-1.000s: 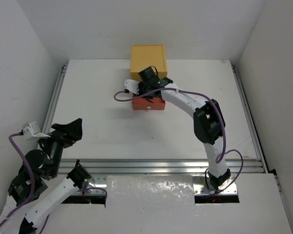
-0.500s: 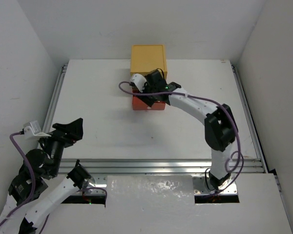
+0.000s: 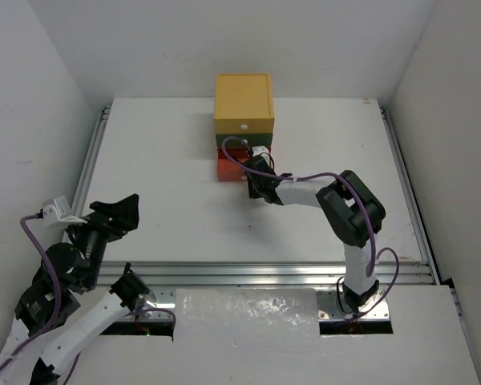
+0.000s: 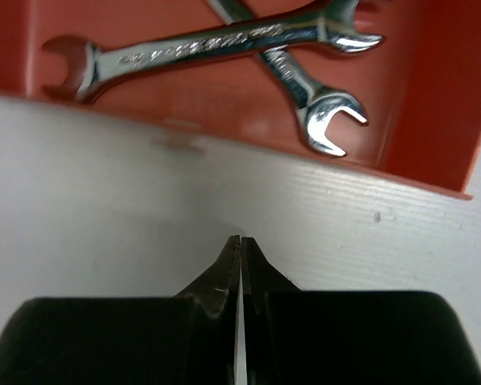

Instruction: Sort the tools into containers

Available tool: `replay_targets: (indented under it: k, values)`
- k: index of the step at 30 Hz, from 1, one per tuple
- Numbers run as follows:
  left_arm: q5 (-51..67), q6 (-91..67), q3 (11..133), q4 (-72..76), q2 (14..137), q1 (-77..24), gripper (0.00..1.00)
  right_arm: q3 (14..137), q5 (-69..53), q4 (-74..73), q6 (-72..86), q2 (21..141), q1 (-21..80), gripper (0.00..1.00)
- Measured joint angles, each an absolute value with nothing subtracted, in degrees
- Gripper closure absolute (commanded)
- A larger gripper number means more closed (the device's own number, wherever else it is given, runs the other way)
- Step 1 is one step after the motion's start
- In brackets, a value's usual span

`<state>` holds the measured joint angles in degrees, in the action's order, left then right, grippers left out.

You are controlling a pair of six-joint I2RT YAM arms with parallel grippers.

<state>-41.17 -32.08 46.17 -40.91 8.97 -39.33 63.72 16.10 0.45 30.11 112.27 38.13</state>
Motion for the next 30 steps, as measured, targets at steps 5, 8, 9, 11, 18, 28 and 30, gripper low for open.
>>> replay_targets:
  k: [5,8,9,11,18,28,30]
  values:
    - [-40.8,-31.83,46.17,-40.8,9.02,-39.33,0.0,61.21,21.06,11.09,33.21,114.1,37.74,1.0]
    - [-40.58,-31.73,46.17,-40.53,9.08,-39.33,0.0,58.76,22.09,19.27,34.2,114.54,37.15,1.0]
    - [-40.49,-31.73,46.17,-40.49,9.08,-39.33,0.0,58.22,22.2,21.54,34.46,114.76,36.86,1.0]
    - [-40.36,-31.7,46.17,-40.49,9.08,-39.33,0.0,58.06,22.09,25.23,34.74,115.66,36.23,1.0]
    - [-39.72,-31.35,46.17,-40.07,9.08,-39.33,0.0,61.45,20.47,31.7,35.7,120.38,33.56,1.0]
    - [-38.92,-30.57,46.13,-39.59,10.22,-39.33,0.0,66.5,12.69,37.95,38.76,126.34,28.73,1.0]
    - [-38.72,-30.41,46.11,-39.62,10.79,-39.33,0.0,67.37,11.53,38.41,39.27,126.98,28.4,1.0]
